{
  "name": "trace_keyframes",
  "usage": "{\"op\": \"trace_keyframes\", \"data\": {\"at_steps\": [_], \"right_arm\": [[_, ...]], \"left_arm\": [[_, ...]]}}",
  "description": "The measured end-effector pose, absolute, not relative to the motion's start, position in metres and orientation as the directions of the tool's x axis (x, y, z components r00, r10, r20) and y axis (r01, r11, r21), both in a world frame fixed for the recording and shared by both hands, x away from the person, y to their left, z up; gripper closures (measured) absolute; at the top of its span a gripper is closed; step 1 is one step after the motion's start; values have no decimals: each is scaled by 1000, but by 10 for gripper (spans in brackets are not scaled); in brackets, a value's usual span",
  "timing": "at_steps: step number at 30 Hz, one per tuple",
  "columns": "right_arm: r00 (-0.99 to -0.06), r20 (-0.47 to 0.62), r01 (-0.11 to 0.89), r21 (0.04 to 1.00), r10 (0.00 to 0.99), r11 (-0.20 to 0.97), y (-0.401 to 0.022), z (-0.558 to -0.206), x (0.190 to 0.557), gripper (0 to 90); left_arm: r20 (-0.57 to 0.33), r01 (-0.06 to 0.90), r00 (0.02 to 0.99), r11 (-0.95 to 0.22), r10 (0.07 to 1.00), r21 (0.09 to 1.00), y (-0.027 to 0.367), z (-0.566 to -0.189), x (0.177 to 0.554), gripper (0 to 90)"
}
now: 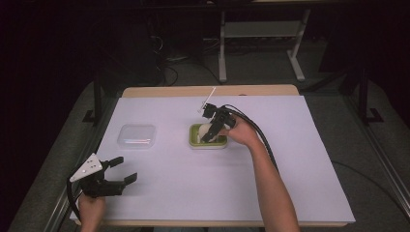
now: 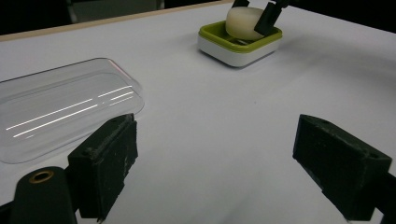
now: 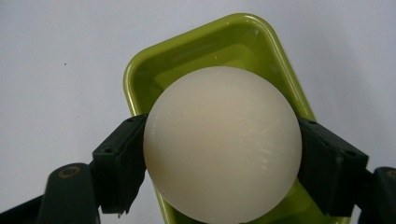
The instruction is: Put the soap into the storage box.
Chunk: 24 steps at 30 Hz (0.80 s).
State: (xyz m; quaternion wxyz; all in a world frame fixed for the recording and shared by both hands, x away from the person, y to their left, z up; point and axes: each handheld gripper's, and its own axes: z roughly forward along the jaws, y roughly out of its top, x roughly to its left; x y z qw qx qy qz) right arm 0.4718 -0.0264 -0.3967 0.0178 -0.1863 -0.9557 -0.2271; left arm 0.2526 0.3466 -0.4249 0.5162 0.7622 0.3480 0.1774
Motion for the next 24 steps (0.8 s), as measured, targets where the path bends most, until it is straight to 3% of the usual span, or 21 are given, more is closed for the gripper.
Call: {"op": "trace_keyframes", "data": {"at_steps": [24], "right_arm": [[-928, 111, 368, 415, 355, 832, -28, -400, 472, 224]], "left_arm": [[-85, 347, 696, -231, 713, 909, 346, -425, 253, 132]]}}
